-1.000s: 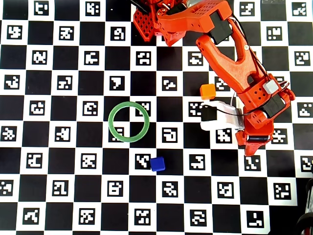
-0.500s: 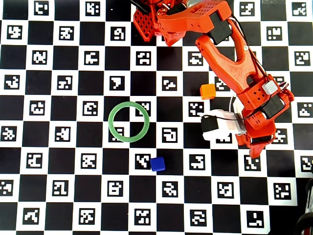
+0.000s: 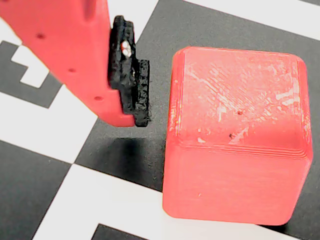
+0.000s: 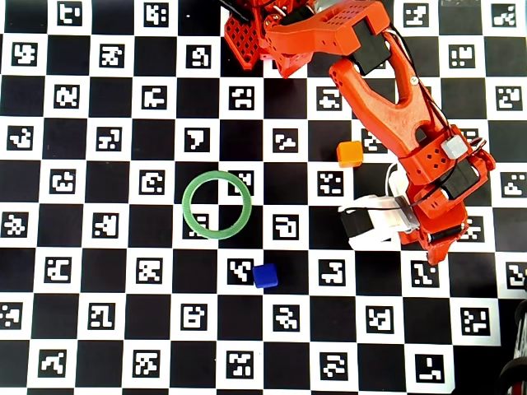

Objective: Grab the red cube then put it in the green circle then put the blue cube on top and finally the orange cube on top

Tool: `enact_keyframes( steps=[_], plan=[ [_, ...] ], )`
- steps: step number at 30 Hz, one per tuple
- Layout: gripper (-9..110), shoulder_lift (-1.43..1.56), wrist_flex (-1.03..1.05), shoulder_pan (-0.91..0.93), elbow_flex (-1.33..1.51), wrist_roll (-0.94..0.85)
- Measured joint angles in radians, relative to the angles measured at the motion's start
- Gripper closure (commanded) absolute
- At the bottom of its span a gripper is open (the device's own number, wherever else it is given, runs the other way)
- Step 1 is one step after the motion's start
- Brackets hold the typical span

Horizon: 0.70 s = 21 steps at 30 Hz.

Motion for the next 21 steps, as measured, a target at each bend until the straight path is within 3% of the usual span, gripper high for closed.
enact_keyframes(
  steps=[21],
  plan=[
    [72, 0.000, 0.000, 0.025, 0.000, -0.011]
  ],
)
